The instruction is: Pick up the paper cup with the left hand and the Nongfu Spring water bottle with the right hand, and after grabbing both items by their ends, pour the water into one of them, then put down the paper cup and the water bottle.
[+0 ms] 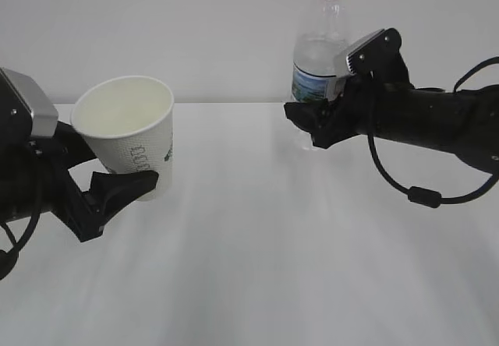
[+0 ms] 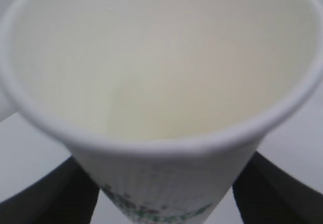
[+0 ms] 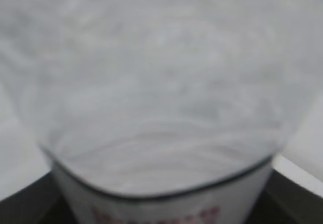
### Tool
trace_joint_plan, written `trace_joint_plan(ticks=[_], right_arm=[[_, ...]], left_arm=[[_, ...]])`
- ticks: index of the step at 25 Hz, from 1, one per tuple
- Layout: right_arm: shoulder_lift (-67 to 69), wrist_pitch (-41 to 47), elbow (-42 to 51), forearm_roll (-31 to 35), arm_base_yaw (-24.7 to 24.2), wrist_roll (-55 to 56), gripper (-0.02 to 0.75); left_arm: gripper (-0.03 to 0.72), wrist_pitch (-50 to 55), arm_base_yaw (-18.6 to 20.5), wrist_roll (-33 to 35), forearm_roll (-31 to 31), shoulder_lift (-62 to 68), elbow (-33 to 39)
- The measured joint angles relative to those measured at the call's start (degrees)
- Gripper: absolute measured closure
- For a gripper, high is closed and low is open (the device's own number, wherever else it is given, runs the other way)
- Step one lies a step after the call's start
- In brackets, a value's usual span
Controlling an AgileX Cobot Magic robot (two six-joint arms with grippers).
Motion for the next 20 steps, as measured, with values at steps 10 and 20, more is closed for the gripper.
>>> trace_joint_plan(ticks=[10,20], right_arm=[[-10.26,2.64,4.03,-5.24,0.00,4.69,0.214],[-16.39,3.01,4.12,-21.25,0.00,19.94,0.214]], left_arm=[[0.120,-1.13,-2.42,0.00,2.42,0.00,0.00],[0.122,-2.95,-3.79,-2.77,2.77,0.00,0.00]])
